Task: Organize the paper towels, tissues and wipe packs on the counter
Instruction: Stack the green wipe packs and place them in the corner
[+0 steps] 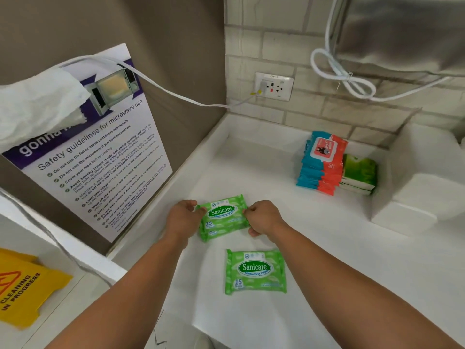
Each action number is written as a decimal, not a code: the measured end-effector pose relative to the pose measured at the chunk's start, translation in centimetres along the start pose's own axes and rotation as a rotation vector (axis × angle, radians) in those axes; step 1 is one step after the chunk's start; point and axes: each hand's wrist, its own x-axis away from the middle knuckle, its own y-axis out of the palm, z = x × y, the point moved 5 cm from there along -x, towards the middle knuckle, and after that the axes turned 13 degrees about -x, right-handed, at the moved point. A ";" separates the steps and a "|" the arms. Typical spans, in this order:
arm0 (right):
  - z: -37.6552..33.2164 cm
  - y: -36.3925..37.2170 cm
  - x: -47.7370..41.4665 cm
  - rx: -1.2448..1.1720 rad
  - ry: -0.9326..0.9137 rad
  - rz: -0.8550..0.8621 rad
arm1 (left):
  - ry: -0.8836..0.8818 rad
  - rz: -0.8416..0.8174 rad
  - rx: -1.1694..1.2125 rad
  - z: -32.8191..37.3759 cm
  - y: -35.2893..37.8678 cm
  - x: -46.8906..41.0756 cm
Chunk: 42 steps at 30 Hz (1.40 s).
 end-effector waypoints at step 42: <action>-0.1 -3.6 7.0 0.366 -0.526 -0.198 | 0.352 -0.265 0.046 2.1 1.5 11.2</action>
